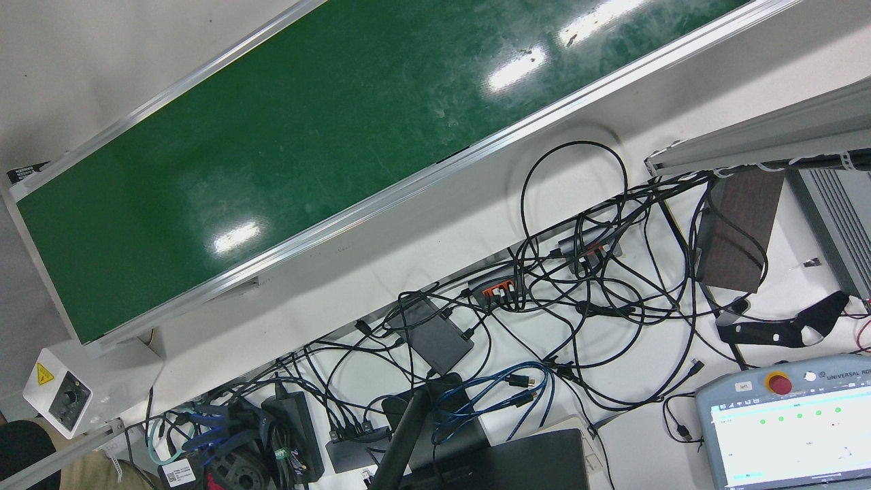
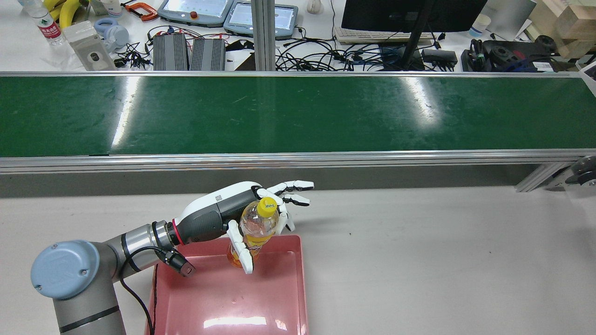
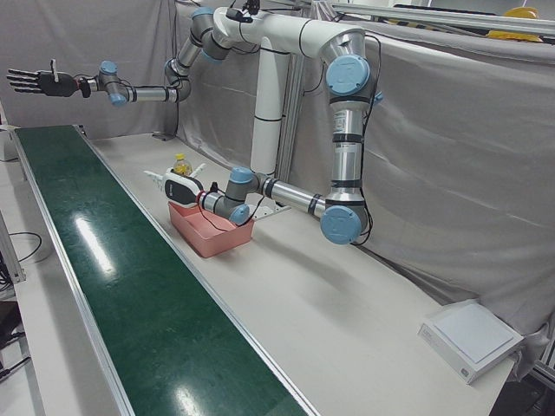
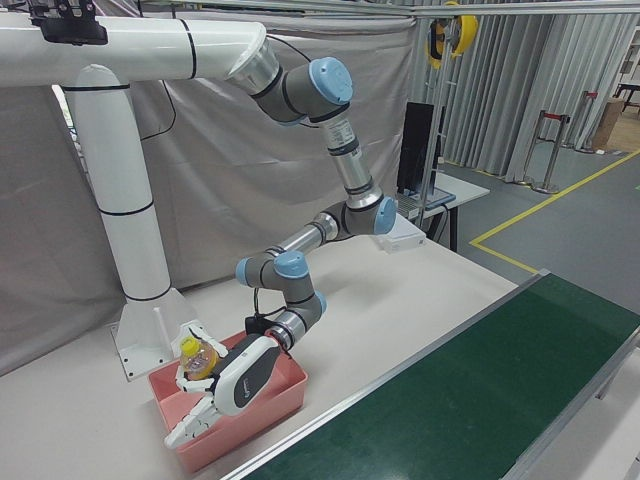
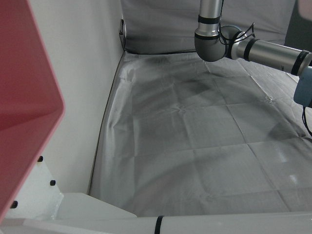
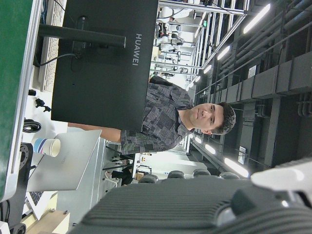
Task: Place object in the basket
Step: 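Lower the bottle into the pink tray and open the left hand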
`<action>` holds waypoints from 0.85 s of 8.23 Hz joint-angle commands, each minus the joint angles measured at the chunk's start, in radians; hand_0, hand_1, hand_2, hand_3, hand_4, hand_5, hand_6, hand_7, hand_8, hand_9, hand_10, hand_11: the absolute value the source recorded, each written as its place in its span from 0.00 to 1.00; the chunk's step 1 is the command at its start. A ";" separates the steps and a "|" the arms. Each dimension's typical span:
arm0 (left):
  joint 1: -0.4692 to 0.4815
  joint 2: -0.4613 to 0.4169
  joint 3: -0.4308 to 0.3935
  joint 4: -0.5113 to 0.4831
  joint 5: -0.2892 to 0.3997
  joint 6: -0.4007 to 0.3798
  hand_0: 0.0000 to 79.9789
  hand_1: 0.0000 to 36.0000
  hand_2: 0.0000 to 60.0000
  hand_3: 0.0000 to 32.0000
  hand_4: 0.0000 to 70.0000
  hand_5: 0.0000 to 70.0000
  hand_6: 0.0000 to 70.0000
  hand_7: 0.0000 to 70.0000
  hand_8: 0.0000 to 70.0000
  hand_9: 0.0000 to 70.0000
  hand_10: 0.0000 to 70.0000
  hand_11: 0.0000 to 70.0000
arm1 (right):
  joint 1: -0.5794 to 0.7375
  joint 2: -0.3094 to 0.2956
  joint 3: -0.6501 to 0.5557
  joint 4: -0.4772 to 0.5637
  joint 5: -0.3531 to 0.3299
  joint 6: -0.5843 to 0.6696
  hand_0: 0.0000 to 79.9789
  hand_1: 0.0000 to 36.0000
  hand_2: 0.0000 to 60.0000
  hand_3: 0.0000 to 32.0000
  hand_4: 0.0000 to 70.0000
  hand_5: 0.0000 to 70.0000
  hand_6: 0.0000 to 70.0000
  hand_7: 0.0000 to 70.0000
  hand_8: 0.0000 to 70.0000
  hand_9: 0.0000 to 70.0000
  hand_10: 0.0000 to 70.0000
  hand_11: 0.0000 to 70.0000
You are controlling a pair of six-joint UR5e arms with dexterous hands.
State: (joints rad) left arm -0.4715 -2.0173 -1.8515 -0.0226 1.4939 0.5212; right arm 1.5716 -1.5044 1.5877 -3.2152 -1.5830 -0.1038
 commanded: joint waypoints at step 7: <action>-0.012 -0.003 -0.037 0.044 0.000 -0.010 0.59 0.00 0.00 0.00 0.18 0.09 0.00 0.02 0.10 0.12 0.07 0.11 | 0.001 0.000 0.000 0.000 0.000 0.001 0.00 0.00 0.00 0.00 0.00 0.00 0.00 0.00 0.00 0.00 0.00 0.00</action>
State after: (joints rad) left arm -0.4828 -2.0187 -1.8788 0.0096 1.4941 0.5132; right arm 1.5717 -1.5040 1.5877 -3.2152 -1.5831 -0.1030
